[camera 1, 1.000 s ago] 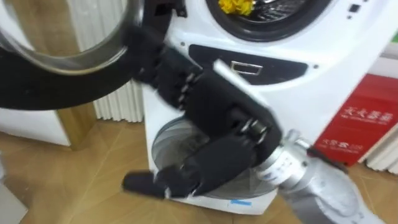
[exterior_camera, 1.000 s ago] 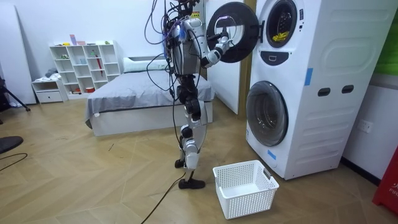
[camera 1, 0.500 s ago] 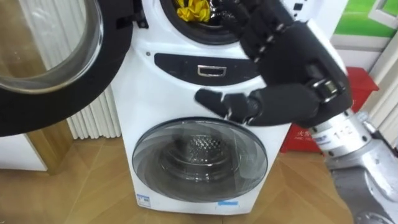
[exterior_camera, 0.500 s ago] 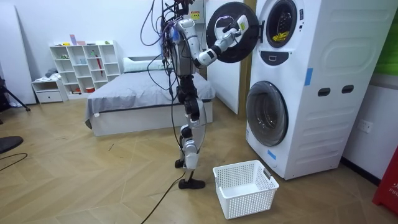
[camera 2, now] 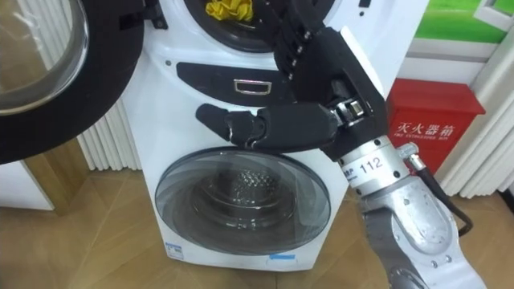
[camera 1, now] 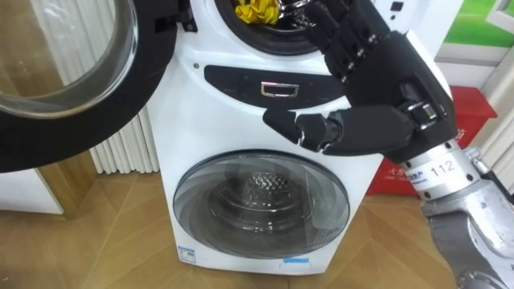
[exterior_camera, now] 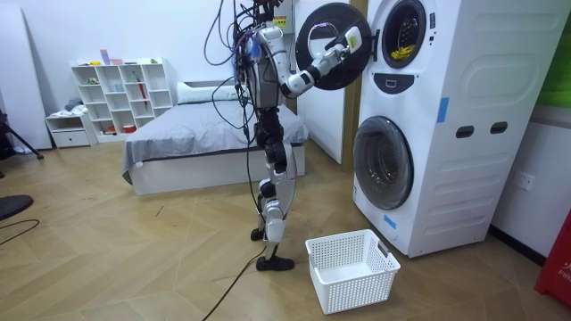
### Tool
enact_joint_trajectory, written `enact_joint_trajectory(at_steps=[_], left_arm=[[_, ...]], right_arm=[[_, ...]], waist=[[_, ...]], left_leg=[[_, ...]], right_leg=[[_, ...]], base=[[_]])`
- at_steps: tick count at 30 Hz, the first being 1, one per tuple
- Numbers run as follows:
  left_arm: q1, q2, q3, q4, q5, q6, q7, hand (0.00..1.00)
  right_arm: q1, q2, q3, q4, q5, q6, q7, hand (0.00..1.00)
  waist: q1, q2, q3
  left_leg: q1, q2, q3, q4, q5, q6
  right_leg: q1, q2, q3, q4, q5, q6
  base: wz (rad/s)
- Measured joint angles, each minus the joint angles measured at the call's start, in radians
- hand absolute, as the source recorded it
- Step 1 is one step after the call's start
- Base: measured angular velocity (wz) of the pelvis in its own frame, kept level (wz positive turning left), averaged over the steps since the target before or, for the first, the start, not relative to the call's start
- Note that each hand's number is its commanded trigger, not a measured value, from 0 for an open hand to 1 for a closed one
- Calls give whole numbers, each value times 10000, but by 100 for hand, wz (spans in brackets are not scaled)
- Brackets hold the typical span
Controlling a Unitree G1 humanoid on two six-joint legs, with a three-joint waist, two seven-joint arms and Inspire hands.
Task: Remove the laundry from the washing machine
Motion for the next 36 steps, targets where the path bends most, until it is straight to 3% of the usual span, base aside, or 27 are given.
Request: enact_joint_trajectory(at_steps=[8,11,13,15,18,20,21,22,23,24,25,27,29,31,34,36], left_arm=[[-10,8,156,-121,-3,227,4,0],[-1,11,354,-27,109,306,35,0],[1,70,517,-39,113,419,39,0],[69,78,574,-32,200,575,29,0],[303,72,599,-45,484,711,5,0],[382,82,625,-10,641,771,4,0],[425,86,619,96,647,767,3,0],[467,83,594,132,631,766,0,0],[537,66,503,135,620,765,-9,0],[701,27,489,125,621,766,-21,0],[915,60,578,141,621,767,-21,0],[960,151,775,187,588,765,-21,0],[931,162,1021,192,599,750,-18,0],[808,171,1231,173,531,676,-21,0],[526,200,1239,146,531,603,-30,0],[150,201,1186,147,467,572,-116,0]], right_arm=[[-249,112,66,1087,-222,1,-572,0],[-275,254,98,1299,-767,1,-783,0],[-289,318,90,1438,-789,0,-920,0],[-289,333,91,1507,-951,1,-1068,0],[-305,353,90,1499,-1533,-15,-1336,0],[-320,346,105,1499,-1529,-18,-1524,0],[-317,347,117,1570,-1527,-26,-1604,0],[-325,335,113,1643,-1519,-26,-1647,0],[-354,193,68,1754,-1449,-13,-1771,0],[-378,100,63,1828,-1344,14,-1835,0],[-377,130,89,1828,-1323,29,-1846,0],[-378,91,92,1812,-1243,37,-2020,0],[-392,78,86,1811,-1147,61,-2060,0],[-401,53,37,1809,-1144,61,-2204,0],[-399,1,-82,1772,-1261,54,-2378,0],[-399,-70,-312,1780,-1254,52,-2456,0]], waist=[[457,-136,71],[613,-49,130],[623,-16,141],[603,25,169],[767,-5,79],[779,-52,52],[771,-129,96],[799,-190,83],[814,-235,101],[986,-126,68],[1064,-55,14],[945,-130,-43],[799,-222,-66],[538,-305,-83],[206,-268,-56],[90,-152,26]], left_leg=[[-78,60,31,356,-40,-8],[-460,316,-1,1216,-364,-95],[-777,552,-110,1938,-810,-207],[-939,637,-370,2315,-946,-298],[-987,722,-398,2515,-968,-392],[-1480,760,-343,3399,-860,-359],[-2133,641,-378,4296,-765,-165],[-2322,382,-517,4073,-826,-85],[-2749,-48,-603,3120,-726,-121],[-3067,-264,-647,2396,71,12],[-3094,-274,-658,2215,572,135],[-2991,-347,-496,2188,926,525],[-2913,-510,-397,2232,798,738],[-2773,-686,-247,2261,604,883],[-2769,-923,-238,2377,337,1029],[-2770,-1015,-202,2494,181,1147]], right_leg=[[28,11,-4,24,0,0],[-4,184,-37,220,-58,-74],[-40,324,-205,590,-437,-224],[-50,380,-365,909,-674,-300],[-175,439,-335,1222,-943,-420],[-142,399,-139,1256,-1015,-495],[-98,298,103,1287,-1086,-548],[-94,226,262,1306,-1161,-601],[-131,155,626,1388,-1244,-569],[-146,125,767,1404,-1359,-377],[-130,126,922,1424,-1445,-242],[-110,75,996,1410,-1449,-95],[-11,-40,1044,1353,-1428,-35],[132,-344,1039,1407,-1516,106],[195,-631,858,1683,-1648,309],[-20,-788,856,2245,-1728,448]], base=[[1],[3],[16],[29],[11],[26],[25],[22],[-9],[-37],[-43],[-21],[-5],[0],[8],[8]])
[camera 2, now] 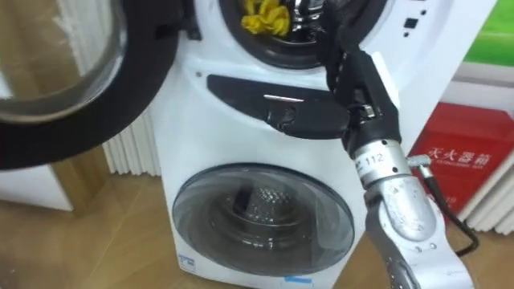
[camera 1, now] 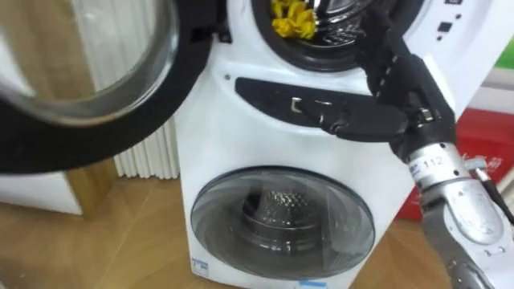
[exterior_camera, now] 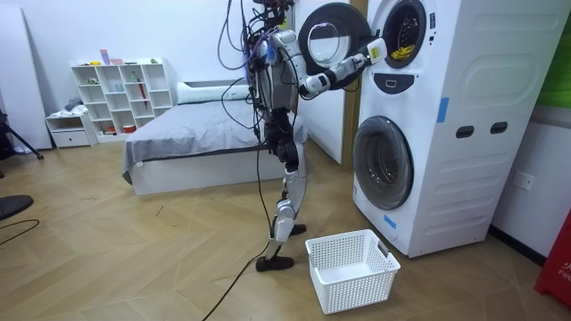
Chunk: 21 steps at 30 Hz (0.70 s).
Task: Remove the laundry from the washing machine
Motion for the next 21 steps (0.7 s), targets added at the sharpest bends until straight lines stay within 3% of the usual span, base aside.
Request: enact_joint_trajectory(at_steps=[1,3,4,6,7,8,10,13,14,16,18,21], left_arm=[[-219,1,-16,-4,-100,-20,-64,0],[-432,25,-24,-37,-275,-26,-74,0],[-479,46,-34,-198,-407,-28,-71,0],[-579,90,-160,-433,-551,-64,-57,0],[-676,177,-357,-443,-551,-174,-49,0],[-714,202,-441,-439,-560,-224,-45,0],[-865,202,-570,-517,-487,-297,29,0],[-941,200,-818,-555,-477,-314,129,0],[-932,193,-818,-550,-479,-313,140,0],[-769,157,-803,-546,-479,-273,181,0],[-623,122,-801,-523,-482,-181,239,0],[-460,110,-663,-255,-453,-145,354,0]], right_arm=[[0,-69,-37,2,-9,-6,-66,0],[4,-81,-34,25,-141,-6,-89,0],[4,-87,-16,25,-305,-19,-142,0],[3,-133,-3,40,-359,-85,-250,0],[30,-131,25,112,-372,-97,-282,0],[95,-128,23,134,-418,-93,-277,0],[133,-129,18,134,-655,-91,-249,0],[133,-132,20,133,-671,-51,-261,0],[132,-133,16,133,-676,-51,-265,0],[120,-179,14,121,-661,-44,-265,0],[55,-207,38,119,-658,-39,-265,0],[-206,-226,30,94,-278,-39,-257,0]], waist=[[-62,74,43],[-130,115,72],[-115,123,72],[-100,166,86],[-114,264,136],[-121,360,134],[-94,478,94],[-143,402,38],[-137,385,29],[-117,326,-20],[-41,277,-108],[157,409,-68]], left_leg=[[25,-89,45,45,-116,101],[170,-246,181,11,-255,260],[346,-364,310,-33,-363,364],[579,-448,426,-124,-486,526],[796,-428,369,-225,-540,597],[891,-406,278,-306,-564,622],[1224,-285,211,-729,-548,672],[1607,-260,148,-990,-533,711],[1702,-260,101,-1049,-534,710],[2117,-265,-54,-1319,-557,668],[2442,-264,-69,-1553,-617,568],[2853,-43,-52,-2075,-666,421]], right_leg=[[-251,-158,-6,625,-63,110],[-690,-460,-31,1776,-68,149],[-945,-672,-60,2441,23,306],[-1228,-817,-58,3166,349,497],[-1450,-781,-50,3567,746,425],[-1533,-730,-12,3671,783,434],[-1981,-317,261,3032,291,351],[-2231,226,334,896,344,209],[-2216,342,373,459,478,155],[-2185,730,372,-574,1495,-209],[-2009,853,274,-818,2353,-361],[-1515,1143,259,-1425,2509,-477]], base=[[0],[-8],[-16],[-17],[-11],[-9],[-6],[11],[23],[25],[4],[-9]])
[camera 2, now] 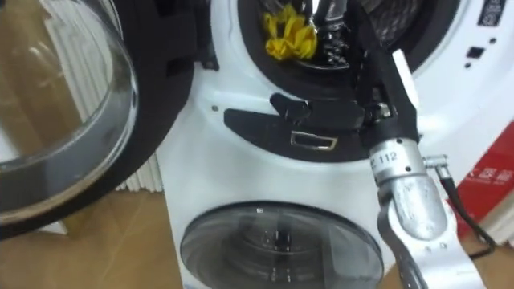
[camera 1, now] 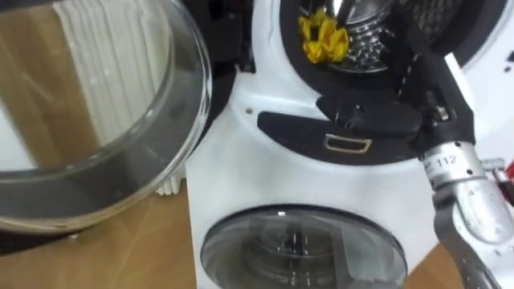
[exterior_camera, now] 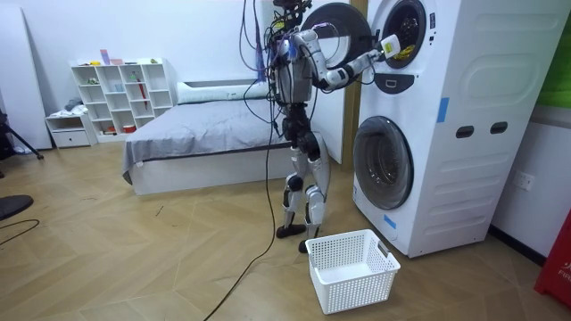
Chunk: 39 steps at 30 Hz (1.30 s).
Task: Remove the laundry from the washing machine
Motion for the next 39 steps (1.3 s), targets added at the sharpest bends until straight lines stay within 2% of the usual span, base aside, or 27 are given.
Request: enact_joint_trajectory(at_steps=[3,6,11,13,14,15,16,20,23,26,27,30,32,34,36,39], left_arm=[[212,-17,318,238,305,112,32,0],[404,-119,330,236,307,146,32,0],[314,-212,335,206,316,141,83,0],[295,-209,335,165,377,141,176,0],[292,-201,334,103,377,141,210,0],[306,-185,335,69,376,137,215,0],[263,-178,335,67,376,138,215,0],[316,-259,530,74,688,189,189,0],[398,-287,645,70,860,415,168,0],[498,-269,703,70,863,583,158,0],[516,-250,704,70,865,666,145,0],[571,-242,742,71,862,839,34,0],[576,-243,864,67,868,878,1,0],[619,-235,1181,-125,870,920,-31,0],[689,-227,1339,-412,870,913,-37,0],[745,-184,1513,-573,1031,915,-32,0]], right_arm=[[-321,-66,-26,-104,449,-4,-1,0],[-508,-133,-32,-442,1121,-7,11,0],[-554,-155,-33,-777,1369,-9,-28,0],[-609,-155,-38,-776,1367,-9,-137,0],[-667,-157,-38,-776,1364,-9,-212,0],[-739,-169,-39,-765,1353,-9,-301,0],[-791,-205,-40,-748,1353,-9,-382,0],[-888,-377,-67,-659,544,-8,-437,0],[-891,-392,-253,-616,225,-3,-236,0],[-1079,-1011,-318,178,177,119,147,0],[-1208,-1225,-382,609,24,302,272,0],[-1461,-1427,-554,1370,-177,645,404,0],[-1683,-1655,-545,1817,-506,644,726,0],[-1833,-1865,-545,2277,-693,635,1100,0],[-1955,-2138,-508,2729,-725,636,1391,0],[-2230,-2290,-497,3640,-741,644,1746,0]], waist=[[11,-37,-19],[-3,-53,-18],[-49,-277,-21],[-75,-374,-66],[-117,-424,-57],[-121,-476,-12],[-132,-458,88],[-121,-477,80],[-156,-442,95],[-279,-397,97],[-294,-423,76],[-337,-420,55],[-341,-442,40],[-348,-573,-45],[-337,-695,-88],[-332,-860,-125]], left_leg=[[141,130,20,-179,17,-128],[210,219,12,-271,7,-180],[271,249,-14,-312,13,-193],[274,246,-22,-311,-2,-218],[279,245,-27,-308,-4,-221],[328,244,-43,-312,-4,-221],[436,245,-38,-332,-9,-226],[429,248,-58,-424,-56,-249],[428,253,-79,-435,-57,-251],[418,252,-195,-428,-56,-251],[415,253,-222,-423,-55,-252],[405,273,-276,-409,-53,-255],[405,290,-297,-420,-51,-257],[393,309,-357,-410,-49,-261],[368,304,-471,-368,-49,-261],[354,293,-657,-288,-49,-261]], right_leg=[[77,183,45,-171,22,-59],[122,315,52,-228,7,-95],[269,318,27,-371,-24,-135],[346,318,20,-524,-24,-135],[360,316,14,-528,-24,-135],[408,314,16,-532,-24,-136],[510,320,25,-553,-24,-136],[532,333,13,-630,11,-163],[546,337,-7,-647,12,-166],[565,333,-129,-646,11,-165],[568,334,-140,-648,11,-165],[568,329,-239,-662,10,-165],[568,339,-271,-669,9,-166],[576,337,-406,-661,4,-171],[610,312,-519,-660,4,-172],[711,271,-647,-665,3,-170]], base=[[-5],[-2],[2],[3],[0],[0],[0],[0],[2],[10],[4],[6],[5],[9],[16],[20]])
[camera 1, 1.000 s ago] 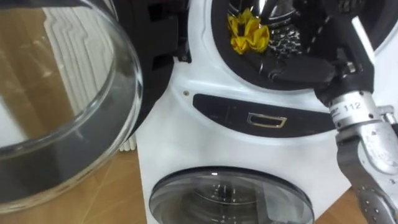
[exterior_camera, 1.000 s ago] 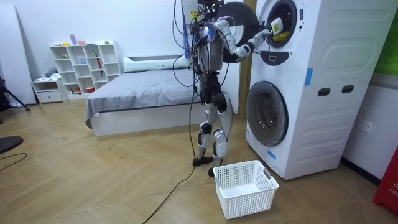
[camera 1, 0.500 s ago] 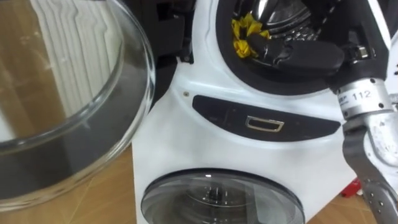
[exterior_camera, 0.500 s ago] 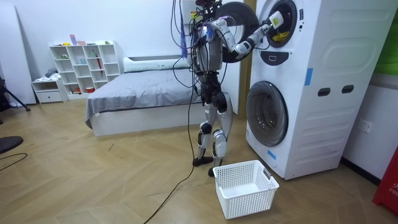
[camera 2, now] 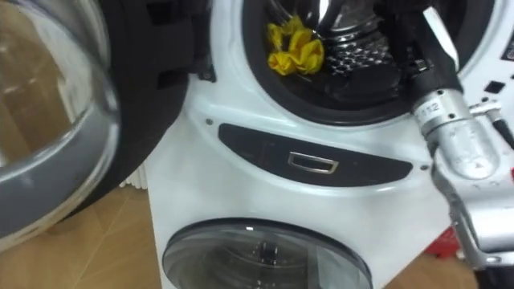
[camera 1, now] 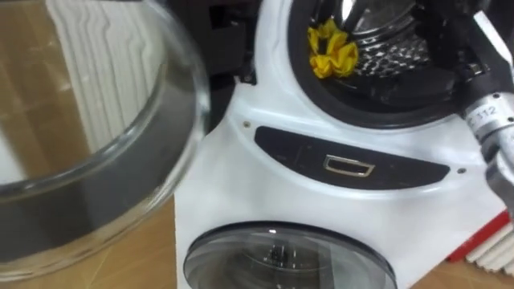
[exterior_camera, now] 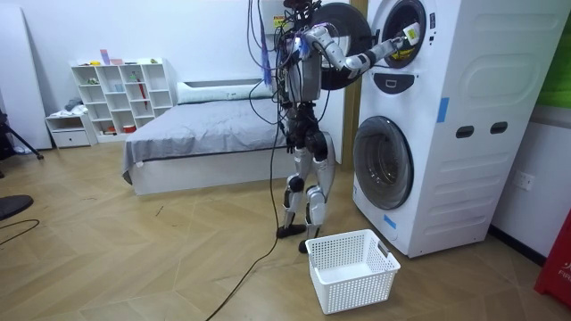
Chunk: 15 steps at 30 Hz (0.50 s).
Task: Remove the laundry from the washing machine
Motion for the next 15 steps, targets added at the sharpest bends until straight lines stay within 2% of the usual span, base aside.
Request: enact_joint_trajectory(at_steps=[2,6,10,15], left_arm=[[2,31,40,-3,202,2,5,0],[89,35,44,-59,206,20,6,0],[378,103,290,-121,217,31,1,0],[540,297,417,-119,218,32,-186,0]], right_arm=[[-327,0,21,528,-139,183,214,0],[-1202,-42,109,1803,-940,335,705,0],[-1426,-96,108,2485,-2281,331,1034,0],[-1697,-124,109,2961,-2845,335,1205,0]], waist=[[46,-109,0],[45,-209,60],[70,-197,78],[174,-195,88]], left_leg=[[-1,-9,-28,26,0,0],[-96,-86,-218,69,-3,5],[-96,-121,-499,135,-1,10],[-133,-122,-581,138,-1,10]], right_leg=[[16,-16,-19,16,-1,1],[37,-90,-199,5,-3,5],[157,-100,-388,-1,-17,27],[146,-100,-433,-6,-34,48]], base=[[8],[12],[20],[7]])
